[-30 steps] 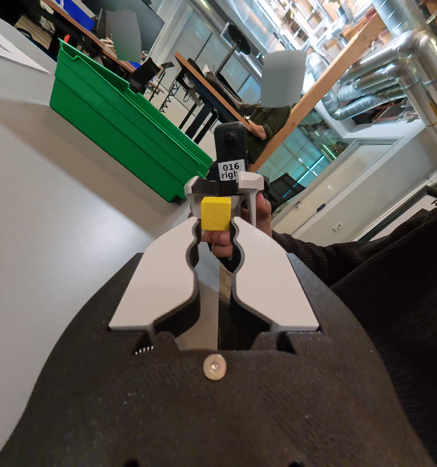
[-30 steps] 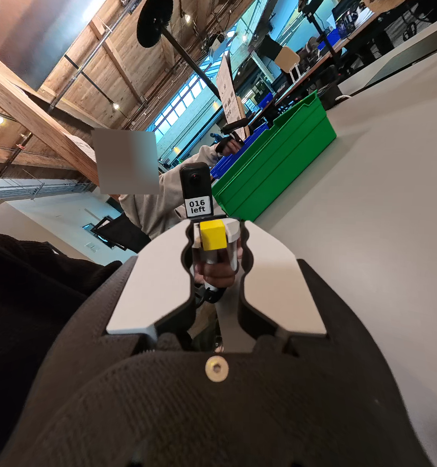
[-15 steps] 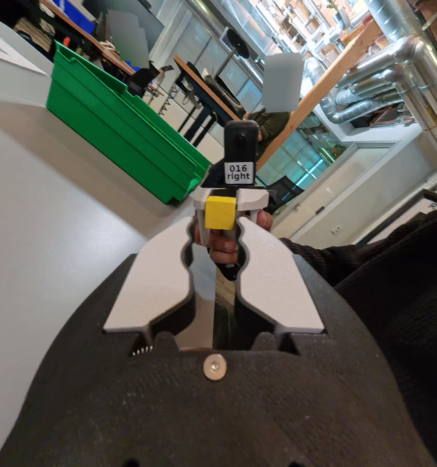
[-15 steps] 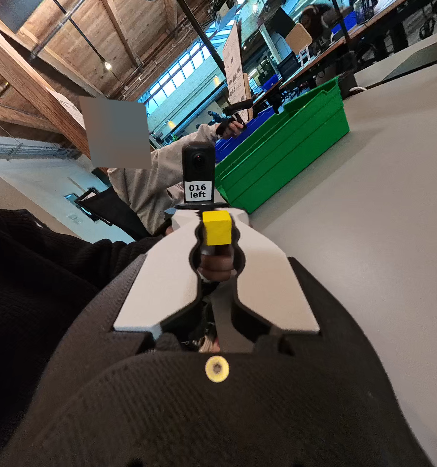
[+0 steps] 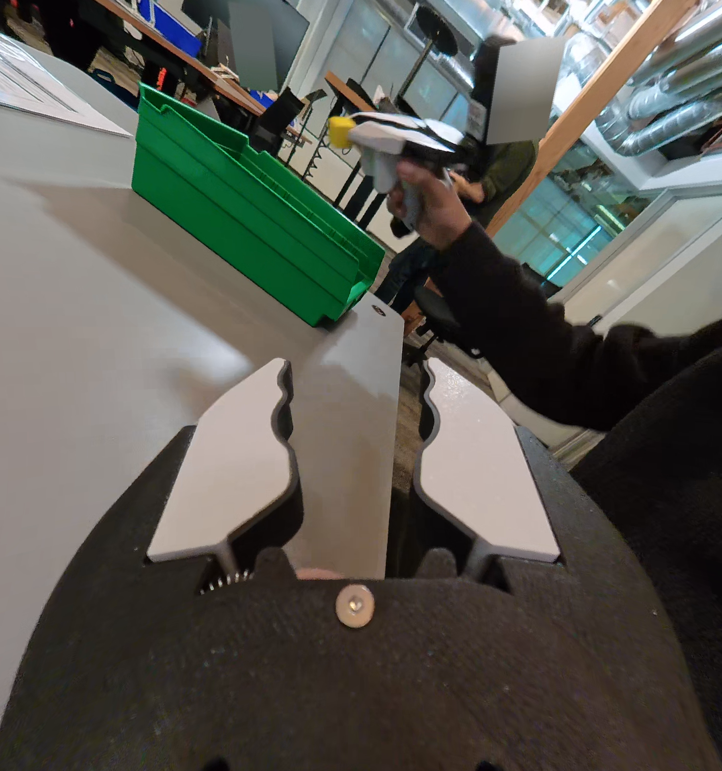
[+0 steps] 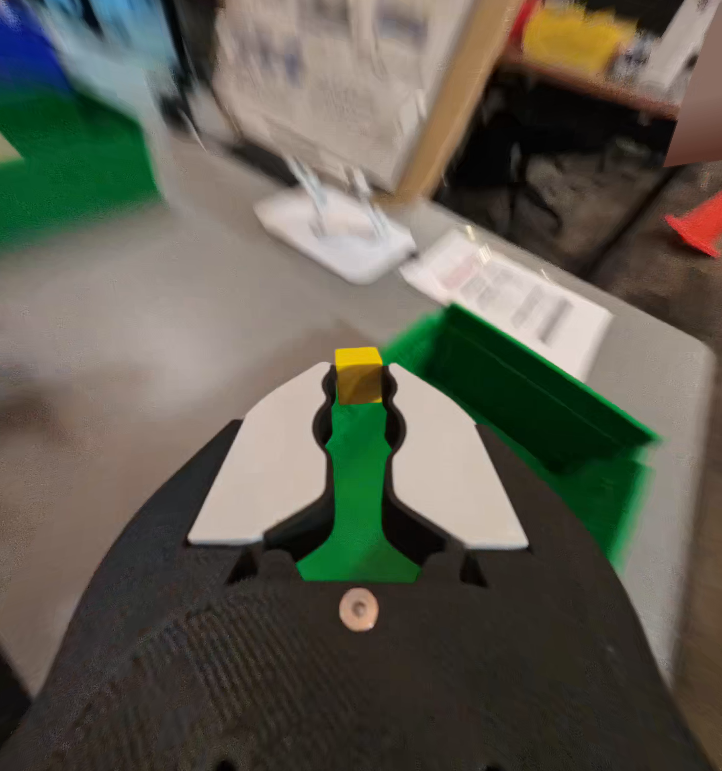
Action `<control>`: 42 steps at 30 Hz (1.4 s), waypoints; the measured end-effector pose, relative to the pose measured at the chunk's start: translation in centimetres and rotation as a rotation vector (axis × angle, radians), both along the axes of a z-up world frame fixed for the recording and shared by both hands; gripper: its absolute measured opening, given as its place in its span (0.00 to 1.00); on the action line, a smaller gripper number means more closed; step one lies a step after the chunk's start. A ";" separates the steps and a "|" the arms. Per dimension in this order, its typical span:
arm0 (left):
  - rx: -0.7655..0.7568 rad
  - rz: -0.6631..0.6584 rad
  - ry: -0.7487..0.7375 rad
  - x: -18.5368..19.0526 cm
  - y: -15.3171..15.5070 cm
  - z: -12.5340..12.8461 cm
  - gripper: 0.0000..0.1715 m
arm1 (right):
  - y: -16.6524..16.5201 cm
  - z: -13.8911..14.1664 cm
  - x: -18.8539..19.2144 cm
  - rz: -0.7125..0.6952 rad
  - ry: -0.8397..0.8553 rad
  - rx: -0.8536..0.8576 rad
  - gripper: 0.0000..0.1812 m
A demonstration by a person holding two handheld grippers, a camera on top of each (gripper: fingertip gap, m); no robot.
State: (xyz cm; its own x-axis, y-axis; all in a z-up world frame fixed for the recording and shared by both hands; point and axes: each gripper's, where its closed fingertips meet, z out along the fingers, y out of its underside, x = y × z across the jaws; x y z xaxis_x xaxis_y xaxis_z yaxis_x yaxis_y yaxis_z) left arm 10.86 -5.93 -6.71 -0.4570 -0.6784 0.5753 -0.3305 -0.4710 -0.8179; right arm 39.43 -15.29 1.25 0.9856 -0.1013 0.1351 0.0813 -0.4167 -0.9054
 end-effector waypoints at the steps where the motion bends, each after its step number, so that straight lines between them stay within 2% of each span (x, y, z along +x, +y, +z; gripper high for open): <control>1: 0.018 -0.006 0.004 0.0 -0.2 -0.2 0.34 | -0.5 -2.3 2.2 0.006 -0.051 -0.161 0.12; 3: 0.053 -0.021 0.018 0.1 -0.8 -0.7 0.35 | -1.1 -6.8 3.9 0.110 -0.083 -0.435 0.12; 5: 0.080 -0.041 0.035 0.1 -1.5 -1.0 0.35 | -1.1 -10.0 3.8 0.251 -0.202 -0.610 0.12; 8: 0.095 -0.027 0.015 0.1 -2.0 -0.3 0.35 | -0.5 -13.5 2.8 0.430 -0.335 -0.777 0.12; 13: 0.106 0.050 0.026 0.5 -1.4 -0.2 0.34 | 0.4 -16.7 1.8 0.584 -0.340 -0.893 0.12; 16: 0.145 0.098 0.057 0.4 -0.7 -1.2 0.33 | 1.6 -17.0 1.3 0.629 -0.363 -0.861 0.12; 20: 0.184 0.079 0.116 0.1 -0.6 -2.3 0.33 | 2.6 -17.0 0.4 0.670 -0.354 -0.840 0.12; 31: 0.133 0.071 0.123 0.6 -1.2 -2.6 0.33 | 3.1 -17.5 1.9 0.648 -0.378 -0.841 0.12; 42: 0.121 0.080 0.132 0.6 -1.1 -2.9 0.33 | 3.5 -17.4 1.1 0.663 -0.283 -0.763 0.12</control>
